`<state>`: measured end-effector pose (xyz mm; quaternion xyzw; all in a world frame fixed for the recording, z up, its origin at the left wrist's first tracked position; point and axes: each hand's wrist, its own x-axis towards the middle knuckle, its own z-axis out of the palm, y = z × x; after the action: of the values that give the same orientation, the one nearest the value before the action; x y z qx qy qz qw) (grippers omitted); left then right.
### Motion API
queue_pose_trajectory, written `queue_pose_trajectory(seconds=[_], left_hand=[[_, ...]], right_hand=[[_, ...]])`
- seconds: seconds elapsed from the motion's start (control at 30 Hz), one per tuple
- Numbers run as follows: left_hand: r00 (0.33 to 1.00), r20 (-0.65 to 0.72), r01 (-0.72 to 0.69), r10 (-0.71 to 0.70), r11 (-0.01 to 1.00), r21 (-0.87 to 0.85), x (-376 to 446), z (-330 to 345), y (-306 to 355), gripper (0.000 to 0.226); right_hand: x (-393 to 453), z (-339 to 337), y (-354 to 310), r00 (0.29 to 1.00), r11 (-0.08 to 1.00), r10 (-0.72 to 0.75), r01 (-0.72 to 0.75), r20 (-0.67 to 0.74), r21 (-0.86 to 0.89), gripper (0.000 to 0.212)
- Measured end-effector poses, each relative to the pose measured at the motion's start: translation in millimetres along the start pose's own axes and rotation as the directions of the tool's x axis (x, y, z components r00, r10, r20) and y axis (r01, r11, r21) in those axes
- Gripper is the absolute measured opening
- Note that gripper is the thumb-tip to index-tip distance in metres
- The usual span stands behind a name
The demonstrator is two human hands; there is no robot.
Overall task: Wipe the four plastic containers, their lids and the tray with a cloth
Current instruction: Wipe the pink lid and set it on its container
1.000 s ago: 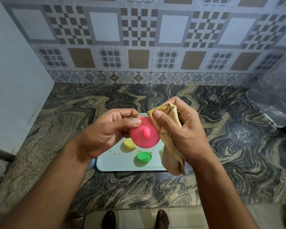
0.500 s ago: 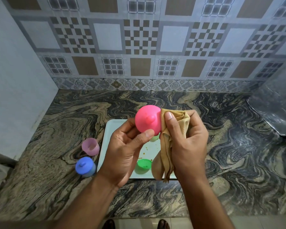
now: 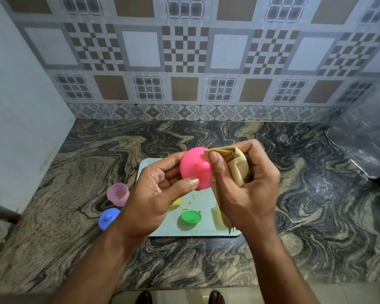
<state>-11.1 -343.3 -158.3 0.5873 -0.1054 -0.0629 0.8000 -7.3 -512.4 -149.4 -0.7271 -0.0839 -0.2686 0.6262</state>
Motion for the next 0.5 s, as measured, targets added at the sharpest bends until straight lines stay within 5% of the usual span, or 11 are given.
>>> queue_pose_trajectory(seconds=[0.2,0.4,0.5], left_hand=[[0.999,0.038,-0.008,0.005,0.998,0.070,2.5,-0.8,3.2,0.040],[1.000,0.020,0.025,-0.025,0.999,-0.032,7.8,-6.6,2.1,0.043],[1.000,-0.004,0.028,-0.029,0.993,-0.119,10.1,0.7,2.4,0.040]], right_hand=[[23.2,-7.0,6.2,0.987,0.984,0.137,-0.126,-0.080,0.124,0.020],[16.5,-10.8,1.4,0.983,0.972,0.112,-0.138,0.144,0.189,0.013],[9.3,-2.6,-0.8,0.988,0.969,0.121,-0.139,0.096,0.207,0.017]])
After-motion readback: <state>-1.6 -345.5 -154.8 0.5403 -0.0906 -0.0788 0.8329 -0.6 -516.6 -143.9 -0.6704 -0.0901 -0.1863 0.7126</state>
